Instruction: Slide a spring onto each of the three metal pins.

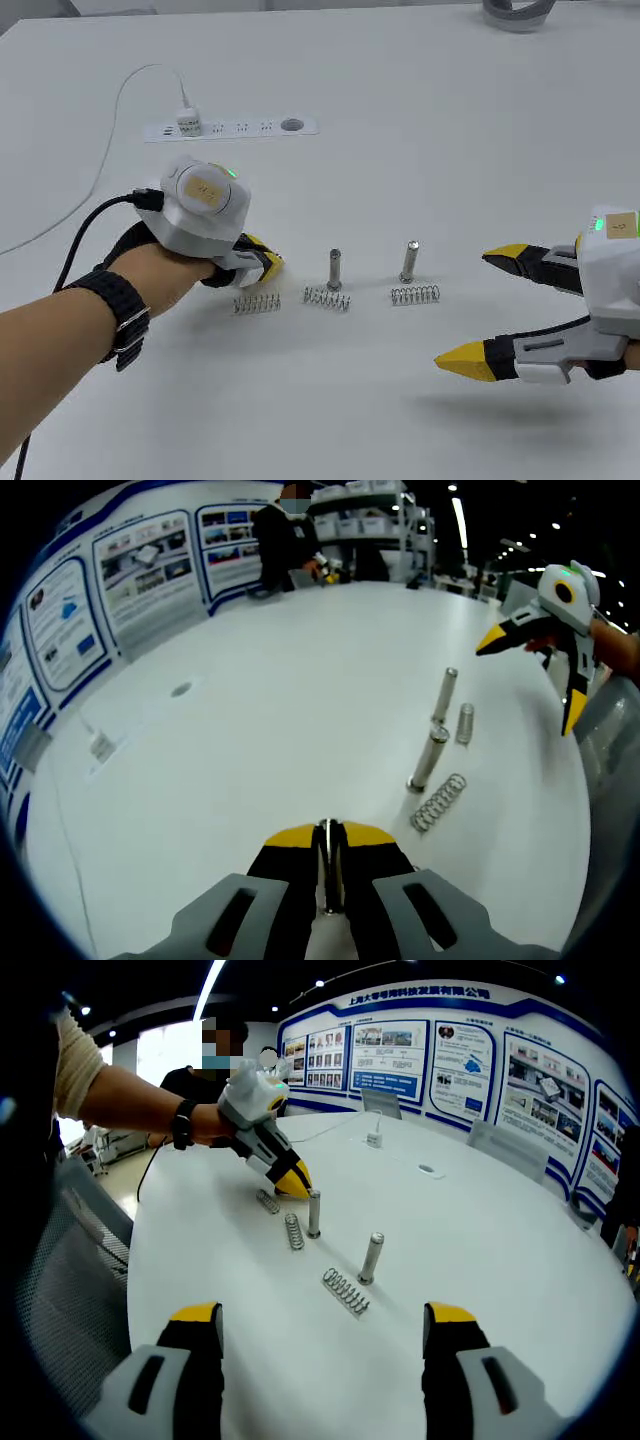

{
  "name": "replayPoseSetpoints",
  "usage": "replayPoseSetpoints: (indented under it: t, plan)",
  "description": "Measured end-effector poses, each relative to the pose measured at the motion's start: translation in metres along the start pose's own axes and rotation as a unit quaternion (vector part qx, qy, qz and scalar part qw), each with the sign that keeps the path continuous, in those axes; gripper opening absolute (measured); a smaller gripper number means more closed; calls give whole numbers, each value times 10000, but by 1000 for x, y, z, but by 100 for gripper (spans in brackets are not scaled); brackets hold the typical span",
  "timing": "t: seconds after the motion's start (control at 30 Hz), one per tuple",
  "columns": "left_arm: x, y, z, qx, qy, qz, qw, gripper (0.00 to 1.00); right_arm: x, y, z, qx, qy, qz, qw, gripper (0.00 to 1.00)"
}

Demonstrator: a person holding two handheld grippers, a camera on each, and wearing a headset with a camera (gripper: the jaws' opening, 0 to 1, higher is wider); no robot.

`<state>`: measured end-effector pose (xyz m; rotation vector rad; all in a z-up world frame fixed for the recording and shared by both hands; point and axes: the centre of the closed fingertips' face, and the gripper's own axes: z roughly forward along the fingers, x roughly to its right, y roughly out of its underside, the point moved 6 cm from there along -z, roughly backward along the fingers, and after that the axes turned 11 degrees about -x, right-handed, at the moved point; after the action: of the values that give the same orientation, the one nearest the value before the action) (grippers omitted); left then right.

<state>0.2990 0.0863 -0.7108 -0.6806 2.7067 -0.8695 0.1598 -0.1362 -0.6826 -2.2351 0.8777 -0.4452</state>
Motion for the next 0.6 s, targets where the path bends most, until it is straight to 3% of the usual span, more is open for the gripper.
replayPoseSetpoints:
  t: [0.6]
  plan:
    - [-5,3,-24,292,-43,-346,9990,8,-3,-2,2,-19,-29,-78,10000,83]
